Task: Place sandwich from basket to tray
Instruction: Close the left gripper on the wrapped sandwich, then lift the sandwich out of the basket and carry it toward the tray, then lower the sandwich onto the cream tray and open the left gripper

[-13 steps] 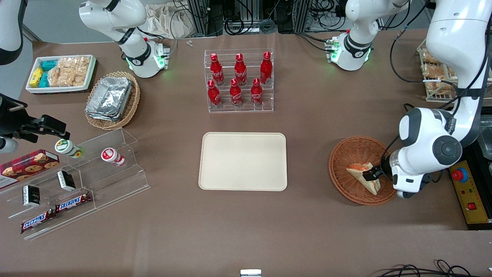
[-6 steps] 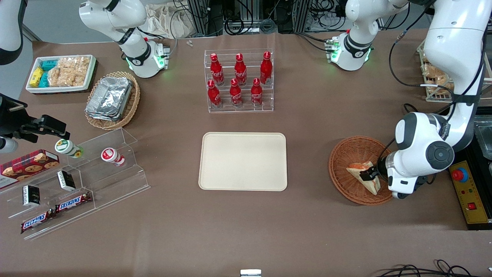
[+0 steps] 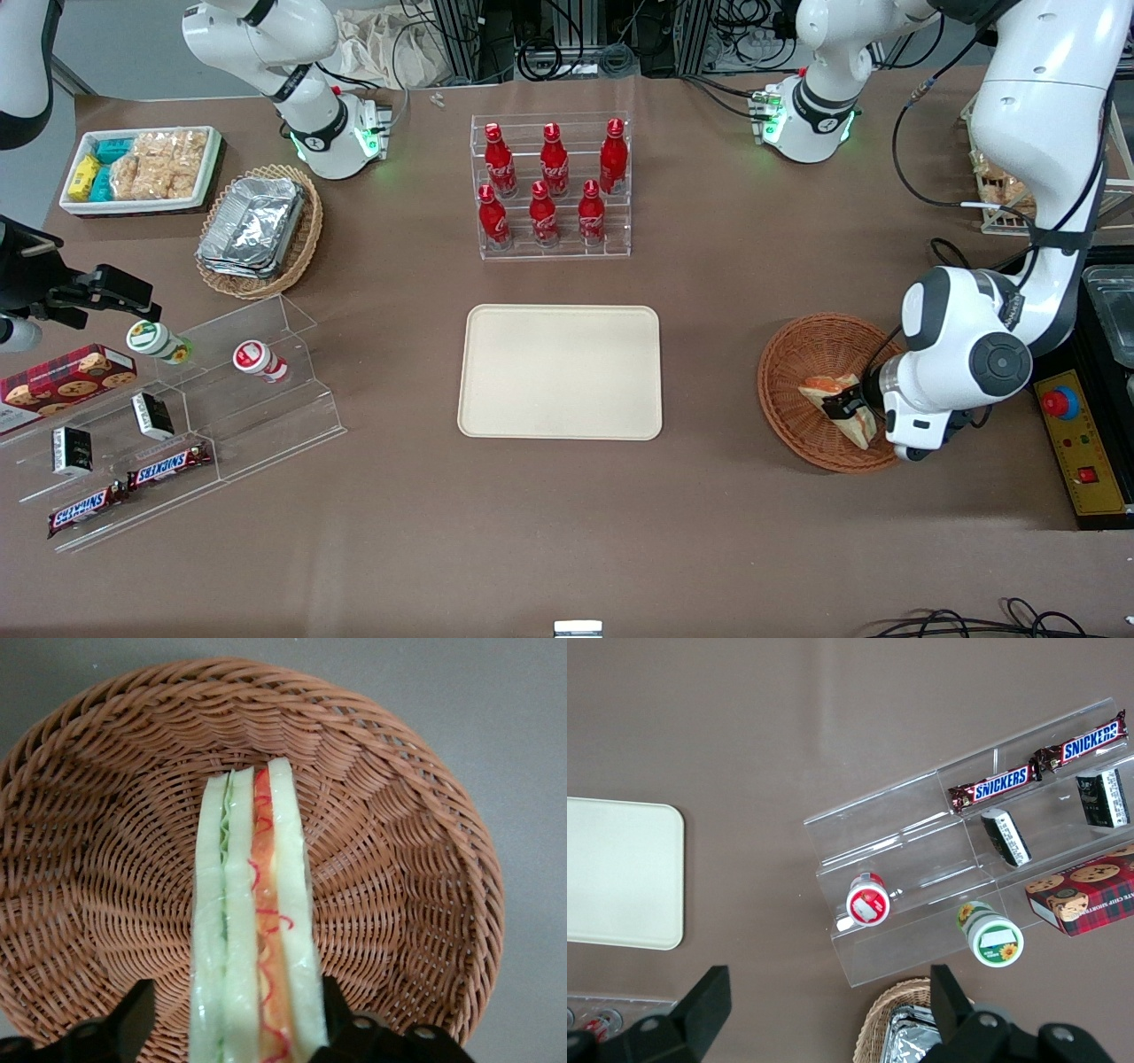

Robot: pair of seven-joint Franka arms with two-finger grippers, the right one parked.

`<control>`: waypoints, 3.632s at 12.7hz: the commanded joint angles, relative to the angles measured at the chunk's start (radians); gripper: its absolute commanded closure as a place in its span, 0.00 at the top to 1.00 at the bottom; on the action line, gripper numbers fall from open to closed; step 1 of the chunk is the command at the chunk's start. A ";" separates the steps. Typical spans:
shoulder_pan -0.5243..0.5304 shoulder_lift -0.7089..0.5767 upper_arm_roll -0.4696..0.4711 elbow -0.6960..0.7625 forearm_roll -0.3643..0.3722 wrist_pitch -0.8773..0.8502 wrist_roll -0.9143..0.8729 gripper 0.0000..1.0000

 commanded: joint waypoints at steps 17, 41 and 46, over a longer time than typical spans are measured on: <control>-0.018 -0.180 -0.163 0.419 0.000 -0.626 0.069 0.00; -0.375 0.254 -0.316 0.212 0.368 -0.086 -0.208 1.00; -0.364 0.240 -0.316 0.255 0.363 -0.095 -0.242 1.00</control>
